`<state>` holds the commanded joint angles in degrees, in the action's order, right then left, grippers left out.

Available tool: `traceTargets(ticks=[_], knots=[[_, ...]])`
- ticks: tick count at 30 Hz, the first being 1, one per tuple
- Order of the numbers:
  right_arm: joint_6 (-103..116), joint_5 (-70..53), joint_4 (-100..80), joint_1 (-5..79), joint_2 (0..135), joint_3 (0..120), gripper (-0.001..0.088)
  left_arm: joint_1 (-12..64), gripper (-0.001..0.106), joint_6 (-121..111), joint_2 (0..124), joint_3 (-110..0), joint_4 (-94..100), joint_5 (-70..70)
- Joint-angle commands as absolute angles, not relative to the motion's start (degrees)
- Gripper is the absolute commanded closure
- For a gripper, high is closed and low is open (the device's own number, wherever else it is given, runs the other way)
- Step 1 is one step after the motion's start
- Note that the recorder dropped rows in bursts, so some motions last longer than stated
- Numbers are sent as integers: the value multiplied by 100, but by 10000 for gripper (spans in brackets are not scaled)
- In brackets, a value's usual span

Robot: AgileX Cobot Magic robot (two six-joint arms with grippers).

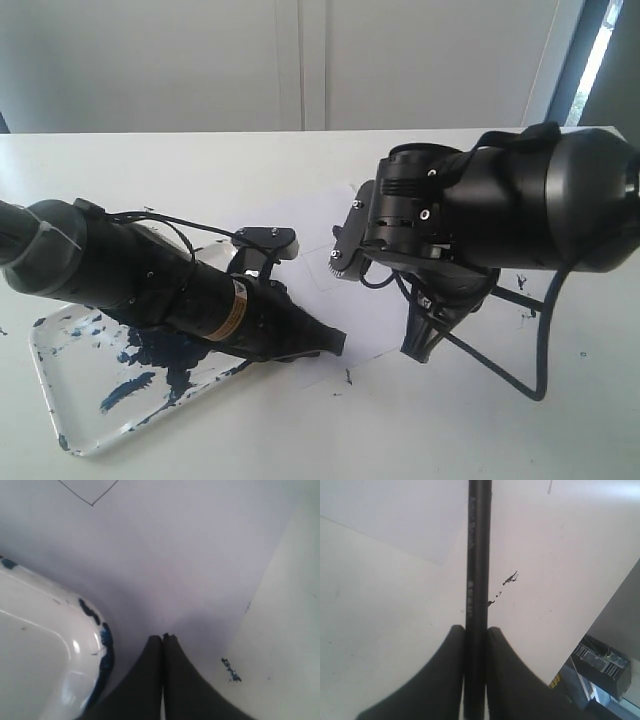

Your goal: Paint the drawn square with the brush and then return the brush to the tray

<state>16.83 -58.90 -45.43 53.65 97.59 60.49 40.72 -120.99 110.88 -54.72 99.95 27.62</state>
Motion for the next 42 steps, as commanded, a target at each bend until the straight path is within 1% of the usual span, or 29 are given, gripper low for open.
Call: traceTargets(ticks=[15, 30, 42], knots=[[1683, -5851, -4503, 5195, 10133, 6049, 868, 4072, 1053, -12099, 11088, -5472, 9995, 2762], [1530, -5654, -3815, 5195, 10133, 6049, 868, 4072, 1053, -12099, 11088, -5472, 9995, 2774], [1516, -5594, -3798, 5560, 10133, 6049, 868, 4072, 1053, -12099, 11088, -5472, 9995, 2763]])
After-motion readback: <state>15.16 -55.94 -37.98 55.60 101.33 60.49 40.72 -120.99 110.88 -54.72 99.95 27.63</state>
